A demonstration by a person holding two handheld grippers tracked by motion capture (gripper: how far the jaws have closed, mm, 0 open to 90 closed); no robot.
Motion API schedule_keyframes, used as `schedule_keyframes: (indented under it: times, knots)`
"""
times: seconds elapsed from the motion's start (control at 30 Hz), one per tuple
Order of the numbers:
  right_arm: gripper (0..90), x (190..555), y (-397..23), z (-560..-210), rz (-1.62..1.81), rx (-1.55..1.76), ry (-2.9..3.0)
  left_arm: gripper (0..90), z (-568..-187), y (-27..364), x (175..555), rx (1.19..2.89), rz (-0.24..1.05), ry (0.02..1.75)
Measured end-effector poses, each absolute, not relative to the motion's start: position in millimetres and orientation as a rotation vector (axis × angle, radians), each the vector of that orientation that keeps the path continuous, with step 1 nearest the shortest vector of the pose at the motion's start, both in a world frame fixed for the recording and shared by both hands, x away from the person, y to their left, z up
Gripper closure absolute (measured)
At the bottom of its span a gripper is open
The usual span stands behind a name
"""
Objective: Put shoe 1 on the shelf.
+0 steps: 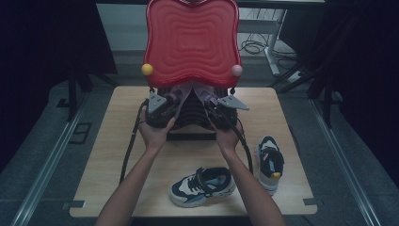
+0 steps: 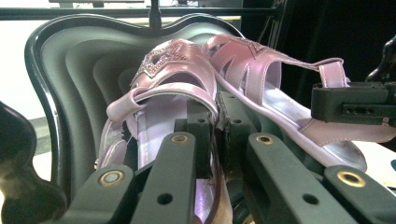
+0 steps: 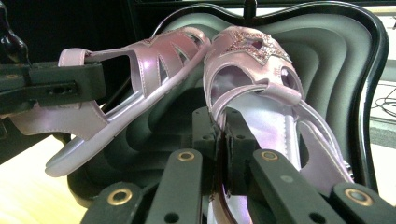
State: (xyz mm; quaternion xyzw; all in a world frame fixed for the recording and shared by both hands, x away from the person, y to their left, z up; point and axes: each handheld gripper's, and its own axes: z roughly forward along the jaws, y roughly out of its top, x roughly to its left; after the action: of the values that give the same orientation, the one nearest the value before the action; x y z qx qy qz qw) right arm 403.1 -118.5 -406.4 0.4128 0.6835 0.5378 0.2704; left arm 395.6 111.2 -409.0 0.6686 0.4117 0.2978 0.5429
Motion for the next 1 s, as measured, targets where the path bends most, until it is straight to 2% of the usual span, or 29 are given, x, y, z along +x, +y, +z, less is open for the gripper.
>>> schedule_keyframes:
  times: [1.0]
  knots:
    - [84.8, 425.5, -106.4, -417.3, 1.351, 1.101, 1.859, 84.2, -424.6, 101.4, 413.7, 1.603, 0.768, 0.965]
